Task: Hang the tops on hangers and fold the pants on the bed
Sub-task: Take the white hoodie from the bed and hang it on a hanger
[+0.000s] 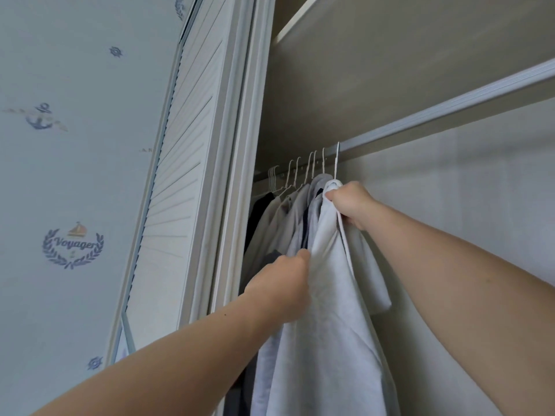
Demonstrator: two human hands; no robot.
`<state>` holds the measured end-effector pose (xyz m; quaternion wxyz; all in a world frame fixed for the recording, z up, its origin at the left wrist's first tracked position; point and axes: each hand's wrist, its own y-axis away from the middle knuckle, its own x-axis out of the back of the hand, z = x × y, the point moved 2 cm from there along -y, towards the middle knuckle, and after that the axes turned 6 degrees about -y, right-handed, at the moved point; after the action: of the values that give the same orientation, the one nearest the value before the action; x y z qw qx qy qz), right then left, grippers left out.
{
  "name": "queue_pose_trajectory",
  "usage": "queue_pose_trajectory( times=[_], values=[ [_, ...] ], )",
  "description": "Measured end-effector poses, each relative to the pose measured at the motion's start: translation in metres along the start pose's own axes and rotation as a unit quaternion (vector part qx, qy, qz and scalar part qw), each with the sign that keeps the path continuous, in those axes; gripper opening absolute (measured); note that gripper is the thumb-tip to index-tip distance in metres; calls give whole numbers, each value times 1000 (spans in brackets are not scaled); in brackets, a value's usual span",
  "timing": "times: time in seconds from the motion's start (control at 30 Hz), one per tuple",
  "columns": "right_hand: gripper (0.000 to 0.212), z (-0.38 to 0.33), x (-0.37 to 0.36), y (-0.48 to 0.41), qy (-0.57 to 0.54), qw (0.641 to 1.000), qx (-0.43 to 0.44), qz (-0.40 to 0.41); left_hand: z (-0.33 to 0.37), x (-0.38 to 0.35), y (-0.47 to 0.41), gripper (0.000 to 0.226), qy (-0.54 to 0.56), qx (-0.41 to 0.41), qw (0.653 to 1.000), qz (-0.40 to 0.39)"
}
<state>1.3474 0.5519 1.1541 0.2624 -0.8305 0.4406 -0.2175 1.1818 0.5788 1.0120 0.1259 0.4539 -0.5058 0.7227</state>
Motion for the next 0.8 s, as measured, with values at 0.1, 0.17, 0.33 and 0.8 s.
queue_pose_trajectory(
  times=[0.1, 0.17, 0.33, 0.8],
  values=[
    [28, 14, -12, -5, 10, 1000, 24, 1, -11, -14, -1, 27, -7, 25, 1000, -15],
    [16, 23, -16, -6, 31, 997, 67, 15, -14, -23, 1, 37, -14, 37, 999, -28],
    [35, 33, -17, 13, 89, 990, 102, 37, -14, -26, 29, 46, -15, 40, 997, -57],
    [69, -19, -76, 257, 205, 906, 367, -49, -104, 105, 251, 55, -189, -40, 977, 84]
  ],
)
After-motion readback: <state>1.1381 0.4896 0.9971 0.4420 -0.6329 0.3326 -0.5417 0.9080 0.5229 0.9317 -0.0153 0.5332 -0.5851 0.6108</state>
